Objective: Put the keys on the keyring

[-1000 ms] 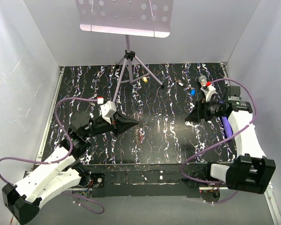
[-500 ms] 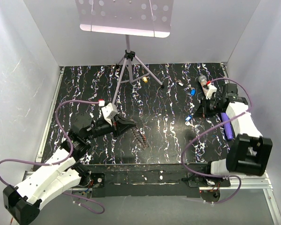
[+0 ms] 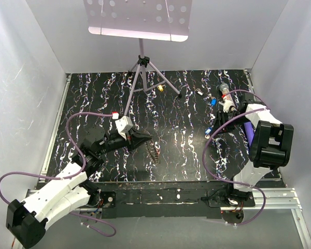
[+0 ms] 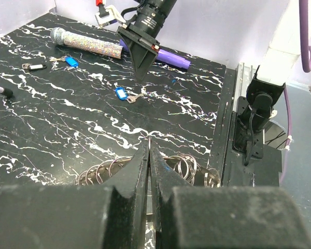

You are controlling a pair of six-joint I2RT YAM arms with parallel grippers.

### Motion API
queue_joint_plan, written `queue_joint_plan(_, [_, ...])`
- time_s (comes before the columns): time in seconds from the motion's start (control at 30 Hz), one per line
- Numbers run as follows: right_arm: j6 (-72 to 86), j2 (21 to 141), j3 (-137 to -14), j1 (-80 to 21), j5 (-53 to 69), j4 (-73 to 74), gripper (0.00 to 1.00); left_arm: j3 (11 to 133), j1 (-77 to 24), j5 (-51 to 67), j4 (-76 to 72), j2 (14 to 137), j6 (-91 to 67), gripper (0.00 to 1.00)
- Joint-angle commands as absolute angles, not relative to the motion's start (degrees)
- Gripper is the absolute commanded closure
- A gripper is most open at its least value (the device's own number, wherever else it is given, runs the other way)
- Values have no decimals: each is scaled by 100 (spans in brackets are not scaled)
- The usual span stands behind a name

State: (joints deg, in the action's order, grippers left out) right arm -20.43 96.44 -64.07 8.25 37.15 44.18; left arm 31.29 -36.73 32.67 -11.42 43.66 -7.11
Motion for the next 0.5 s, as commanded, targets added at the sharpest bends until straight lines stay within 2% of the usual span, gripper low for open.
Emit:
queue_joint_plan(0.0, [-1864,9835,-6539,800,3534,4096,59,3129,-3595,3489,-1678,4473,-580,100])
queue_joint_plan(0.47, [-1731,10590,-7013,580,3524,4061,62,3067,-3498,3639,-1898,4632,-668,100])
